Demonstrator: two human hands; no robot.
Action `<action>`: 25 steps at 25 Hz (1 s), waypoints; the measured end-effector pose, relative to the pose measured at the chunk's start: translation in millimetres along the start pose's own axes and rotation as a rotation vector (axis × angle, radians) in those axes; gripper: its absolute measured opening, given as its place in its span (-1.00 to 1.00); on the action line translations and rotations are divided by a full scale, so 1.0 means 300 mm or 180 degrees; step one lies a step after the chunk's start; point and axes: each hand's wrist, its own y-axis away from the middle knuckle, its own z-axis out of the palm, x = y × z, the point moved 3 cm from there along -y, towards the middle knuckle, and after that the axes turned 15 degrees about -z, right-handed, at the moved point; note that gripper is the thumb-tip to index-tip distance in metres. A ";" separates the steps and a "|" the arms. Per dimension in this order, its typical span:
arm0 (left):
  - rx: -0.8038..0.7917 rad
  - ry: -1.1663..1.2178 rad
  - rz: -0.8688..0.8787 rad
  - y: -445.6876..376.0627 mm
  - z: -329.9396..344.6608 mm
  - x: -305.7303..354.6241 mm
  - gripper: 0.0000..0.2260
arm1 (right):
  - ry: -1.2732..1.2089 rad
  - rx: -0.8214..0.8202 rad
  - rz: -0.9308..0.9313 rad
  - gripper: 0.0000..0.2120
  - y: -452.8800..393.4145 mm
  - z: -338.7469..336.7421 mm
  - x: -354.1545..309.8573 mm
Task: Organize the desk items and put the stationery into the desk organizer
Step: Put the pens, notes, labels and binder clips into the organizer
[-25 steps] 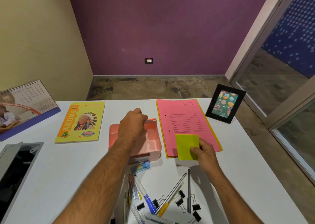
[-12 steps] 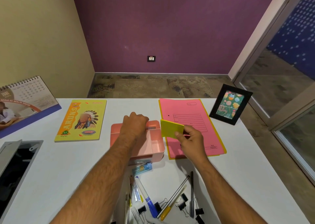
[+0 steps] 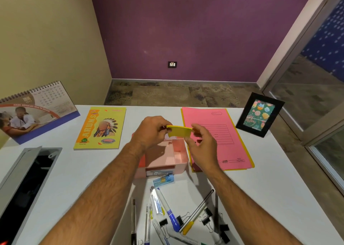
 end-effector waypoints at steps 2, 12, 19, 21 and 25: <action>0.0249 -0.0241 -0.0204 0.001 -0.018 -0.012 -0.87 | 0.0172 0.0030 -0.0053 -0.60 0.058 0.002 -0.027; -0.0027 -0.1132 -0.1207 -0.004 0.056 -0.062 -0.85 | 0.1243 -0.3710 -0.2651 -0.79 0.636 0.210 0.016; -0.0354 -0.1297 -0.1199 0.015 0.115 -0.092 -0.78 | 0.1839 -0.3775 -0.2319 -0.81 0.723 0.251 0.080; -0.0417 -0.1293 -0.1163 0.016 0.120 -0.092 -0.74 | 0.1845 -0.3510 -0.2690 -0.88 0.716 0.240 0.052; -0.0353 -0.1082 -0.1241 0.038 0.108 -0.112 -0.68 | 0.1702 -0.3844 -0.2943 -0.87 0.734 0.244 0.023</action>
